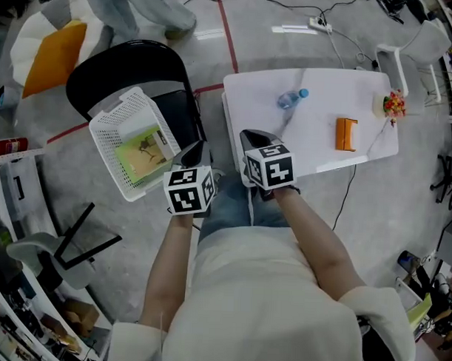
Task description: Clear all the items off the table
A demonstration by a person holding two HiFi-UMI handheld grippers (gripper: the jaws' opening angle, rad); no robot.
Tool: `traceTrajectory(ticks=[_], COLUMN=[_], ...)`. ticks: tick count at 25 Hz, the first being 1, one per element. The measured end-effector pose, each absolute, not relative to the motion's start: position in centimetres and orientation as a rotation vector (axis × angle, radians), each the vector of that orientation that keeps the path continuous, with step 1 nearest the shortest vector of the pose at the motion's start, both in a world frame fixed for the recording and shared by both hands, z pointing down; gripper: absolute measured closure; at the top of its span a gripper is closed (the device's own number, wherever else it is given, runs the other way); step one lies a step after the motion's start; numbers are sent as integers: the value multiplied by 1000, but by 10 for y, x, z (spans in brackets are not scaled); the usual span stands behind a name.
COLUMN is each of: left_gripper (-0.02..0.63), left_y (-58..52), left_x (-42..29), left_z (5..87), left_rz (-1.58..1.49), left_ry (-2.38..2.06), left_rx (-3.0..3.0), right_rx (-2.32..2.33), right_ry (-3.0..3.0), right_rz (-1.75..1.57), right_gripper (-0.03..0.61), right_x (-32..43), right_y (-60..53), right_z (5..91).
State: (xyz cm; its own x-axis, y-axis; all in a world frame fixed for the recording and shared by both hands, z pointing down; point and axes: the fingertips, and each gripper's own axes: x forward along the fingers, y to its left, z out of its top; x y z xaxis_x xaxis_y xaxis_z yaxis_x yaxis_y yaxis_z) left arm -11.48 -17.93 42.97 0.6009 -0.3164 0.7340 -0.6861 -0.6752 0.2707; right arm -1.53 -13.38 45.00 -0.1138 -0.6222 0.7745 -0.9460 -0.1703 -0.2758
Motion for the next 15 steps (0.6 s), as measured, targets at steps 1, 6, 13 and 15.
traceTrajectory(ticks=[1, 6, 13, 15], left_gripper=[606, 606, 606, 606], left_y=[-177, -166, -145, -137], left_x=[-110, -83, -42, -30], left_z=[432, 444, 466, 474], left_rz=[907, 917, 918, 920], left_ry=[-787, -786, -802, -802], left_rx=[2286, 2267, 2231, 2223], right_rx=[1801, 1835, 1846, 1843], right_ry=[-1719, -1683, -1644, -1634], right_rz=[1188, 1185, 1202, 1212], right_gripper=[580, 580, 578, 578], right_x=[-8, 29, 81, 95], right_y=[-131, -116, -87, -78], right_z=[451, 458, 481, 490])
